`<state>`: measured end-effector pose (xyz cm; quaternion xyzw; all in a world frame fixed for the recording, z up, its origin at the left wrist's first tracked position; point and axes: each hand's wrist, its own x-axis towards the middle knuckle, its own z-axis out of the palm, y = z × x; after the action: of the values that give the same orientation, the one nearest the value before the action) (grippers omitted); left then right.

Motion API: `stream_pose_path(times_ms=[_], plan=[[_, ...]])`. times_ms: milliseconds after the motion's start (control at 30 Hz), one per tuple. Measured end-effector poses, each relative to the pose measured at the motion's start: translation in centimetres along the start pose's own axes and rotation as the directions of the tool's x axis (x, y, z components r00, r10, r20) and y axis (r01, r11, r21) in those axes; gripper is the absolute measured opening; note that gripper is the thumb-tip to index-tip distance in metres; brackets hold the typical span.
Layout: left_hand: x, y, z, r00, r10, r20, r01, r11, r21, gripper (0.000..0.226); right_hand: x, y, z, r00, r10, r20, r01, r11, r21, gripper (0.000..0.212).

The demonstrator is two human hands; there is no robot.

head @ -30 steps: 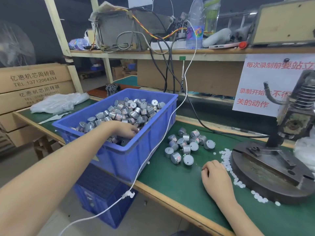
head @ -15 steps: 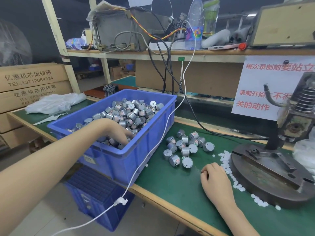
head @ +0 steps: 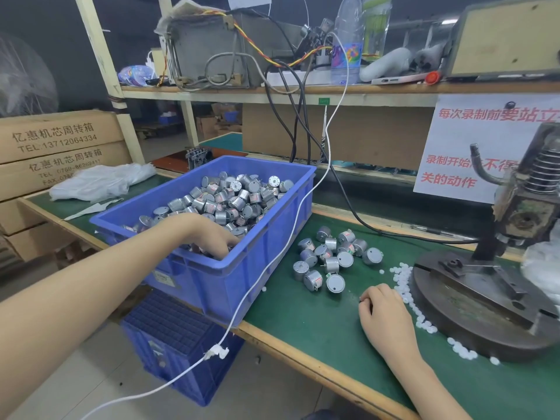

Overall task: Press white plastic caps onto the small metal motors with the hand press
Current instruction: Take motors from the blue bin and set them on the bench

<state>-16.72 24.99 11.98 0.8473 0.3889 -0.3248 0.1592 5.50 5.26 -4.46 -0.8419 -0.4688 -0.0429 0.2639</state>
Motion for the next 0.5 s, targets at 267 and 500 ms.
stream_pose_path(times_ms=[267, 500], plan=[[-0.3, 0.6, 0.3, 0.995, -0.084, 0.059, 0.082, 0.996, 0.047, 0.050, 0.0, -0.1, -0.1, 1.000, 0.000, 0.003, 0.000, 1.000, 0.002, 0.018], [-1.4, 0.9, 0.8, 0.989, 0.027, -0.146, -0.001, 0.984, 0.181, 0.014, -0.1, -0.2, -0.1, 1.000, 0.000, 0.012, 0.000, 1.000, 0.011, 0.016]])
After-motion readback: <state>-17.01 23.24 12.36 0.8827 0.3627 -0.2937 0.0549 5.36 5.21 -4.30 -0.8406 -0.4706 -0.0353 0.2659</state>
